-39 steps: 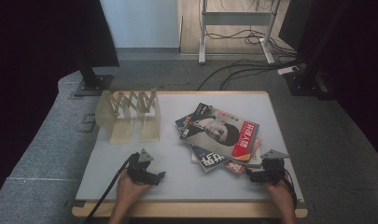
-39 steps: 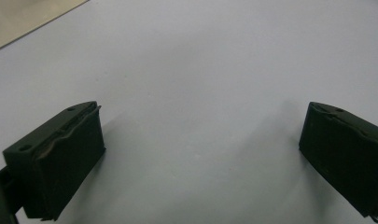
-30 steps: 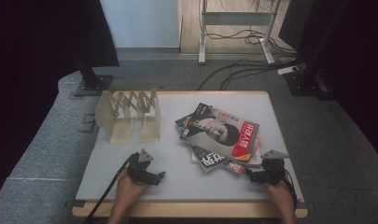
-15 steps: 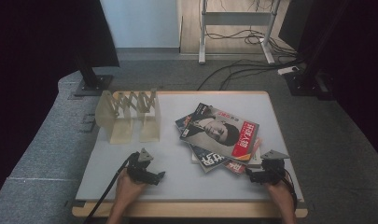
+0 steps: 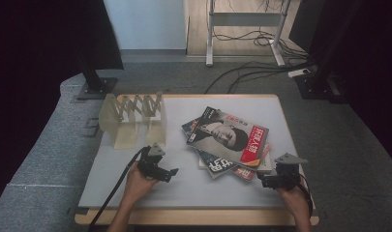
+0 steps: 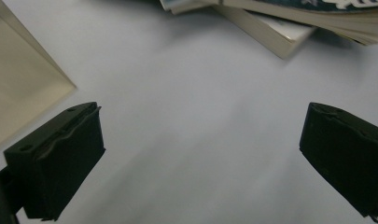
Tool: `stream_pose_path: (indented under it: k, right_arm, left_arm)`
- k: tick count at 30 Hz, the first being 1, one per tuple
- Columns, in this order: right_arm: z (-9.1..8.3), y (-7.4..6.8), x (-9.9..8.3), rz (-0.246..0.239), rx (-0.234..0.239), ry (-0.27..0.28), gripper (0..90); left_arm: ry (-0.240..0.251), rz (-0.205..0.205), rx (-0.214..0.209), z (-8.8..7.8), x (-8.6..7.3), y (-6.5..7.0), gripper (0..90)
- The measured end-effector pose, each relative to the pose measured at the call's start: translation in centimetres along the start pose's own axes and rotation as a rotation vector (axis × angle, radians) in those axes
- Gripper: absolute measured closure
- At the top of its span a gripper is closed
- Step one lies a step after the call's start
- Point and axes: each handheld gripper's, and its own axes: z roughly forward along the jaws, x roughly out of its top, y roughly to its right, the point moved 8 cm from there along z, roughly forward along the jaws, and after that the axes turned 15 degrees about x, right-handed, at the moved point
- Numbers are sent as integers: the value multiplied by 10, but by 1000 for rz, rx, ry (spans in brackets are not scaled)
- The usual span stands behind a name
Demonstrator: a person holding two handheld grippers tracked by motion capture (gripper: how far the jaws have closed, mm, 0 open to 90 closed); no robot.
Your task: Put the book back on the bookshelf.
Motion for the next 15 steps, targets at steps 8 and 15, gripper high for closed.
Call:
stream_pose_path:
  k: [8, 15]
  right_arm:
    - [-3, -6, 21, -31, 12, 12, 0]
    - [4, -2, 28, -31, 15, 8, 0]
  left_arm:
    - [15, 18, -38, 7, 30, -2, 0]
    - [29, 58, -57, 15, 53, 3, 0]
